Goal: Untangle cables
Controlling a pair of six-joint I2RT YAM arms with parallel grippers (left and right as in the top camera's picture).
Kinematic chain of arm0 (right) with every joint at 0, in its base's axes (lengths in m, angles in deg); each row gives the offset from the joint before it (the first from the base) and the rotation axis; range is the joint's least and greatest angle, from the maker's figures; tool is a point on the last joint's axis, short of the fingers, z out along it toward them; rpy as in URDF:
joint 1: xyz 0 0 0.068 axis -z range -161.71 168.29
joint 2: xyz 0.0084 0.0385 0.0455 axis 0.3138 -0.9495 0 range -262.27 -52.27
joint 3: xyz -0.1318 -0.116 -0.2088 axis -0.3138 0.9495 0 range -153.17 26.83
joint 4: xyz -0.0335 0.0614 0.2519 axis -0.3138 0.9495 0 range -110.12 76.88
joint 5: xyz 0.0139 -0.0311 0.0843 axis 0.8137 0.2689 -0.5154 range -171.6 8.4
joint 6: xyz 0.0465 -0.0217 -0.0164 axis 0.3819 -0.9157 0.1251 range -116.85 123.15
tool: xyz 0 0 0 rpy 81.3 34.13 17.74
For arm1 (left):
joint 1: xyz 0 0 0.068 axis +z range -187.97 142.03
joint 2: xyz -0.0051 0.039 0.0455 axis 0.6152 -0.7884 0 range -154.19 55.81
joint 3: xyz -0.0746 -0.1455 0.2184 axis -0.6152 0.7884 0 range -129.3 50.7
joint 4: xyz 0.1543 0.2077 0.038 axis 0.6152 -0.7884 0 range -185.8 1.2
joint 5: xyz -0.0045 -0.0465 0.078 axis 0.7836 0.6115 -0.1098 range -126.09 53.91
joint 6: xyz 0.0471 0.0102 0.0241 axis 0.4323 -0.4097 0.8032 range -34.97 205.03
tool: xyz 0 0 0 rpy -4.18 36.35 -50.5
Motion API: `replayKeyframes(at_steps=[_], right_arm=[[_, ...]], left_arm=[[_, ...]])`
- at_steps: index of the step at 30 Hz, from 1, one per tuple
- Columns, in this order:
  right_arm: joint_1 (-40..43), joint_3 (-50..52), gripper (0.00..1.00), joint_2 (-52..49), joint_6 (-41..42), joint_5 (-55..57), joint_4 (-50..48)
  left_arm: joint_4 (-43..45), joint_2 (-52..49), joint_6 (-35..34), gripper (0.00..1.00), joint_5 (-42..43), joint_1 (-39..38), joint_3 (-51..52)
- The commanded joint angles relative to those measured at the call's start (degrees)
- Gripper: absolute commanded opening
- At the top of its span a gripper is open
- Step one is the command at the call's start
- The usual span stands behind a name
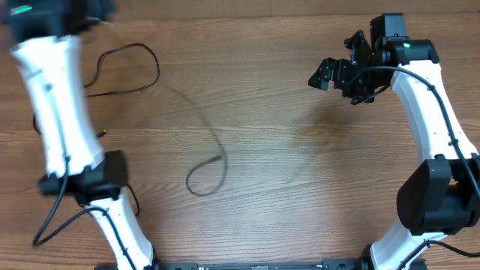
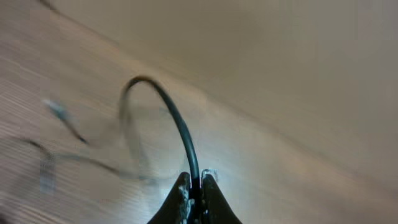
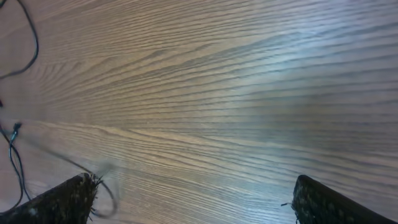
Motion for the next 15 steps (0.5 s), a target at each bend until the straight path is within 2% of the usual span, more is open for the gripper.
replayKeyframes(at_steps=[1,5,9,13,14,15], right_arm=[[-2.54,-0.61,1.0,0.72,-0.26,0.24,-0.76],[-5.14,-0.61,1.0,0.72,-0.24,0.24,-1.49],[-7.54,-0.61,1.0,0.72,-0.04,0.26,-3.06],[-8.7,-0.61,1.0,0.72,-0.04,0.24,-3.54],[-8.81,-0.61,1.0,0.72,-0.04,0.24,-3.5],[-8.94,-0.61,1.0,0.72,-0.04,0.24,-3.43]], left_arm=[[-1.81,0.72,1.7,0.04,-1.36,10.71,-10.62],[-2.97,1.57,1.03,0.04,-1.01,23.54,-13.11],[-5.22,1.73,0.72,0.04,4.9,32.59,-12.02],[-6.05,1.7,1.31,0.04,5.42,34.18,-9.88],[-6.1,1.7,1.4,0.08,5.4,34.14,-9.44],[-6.16,1.7,1.38,0.16,5.42,34.05,-9.18]])
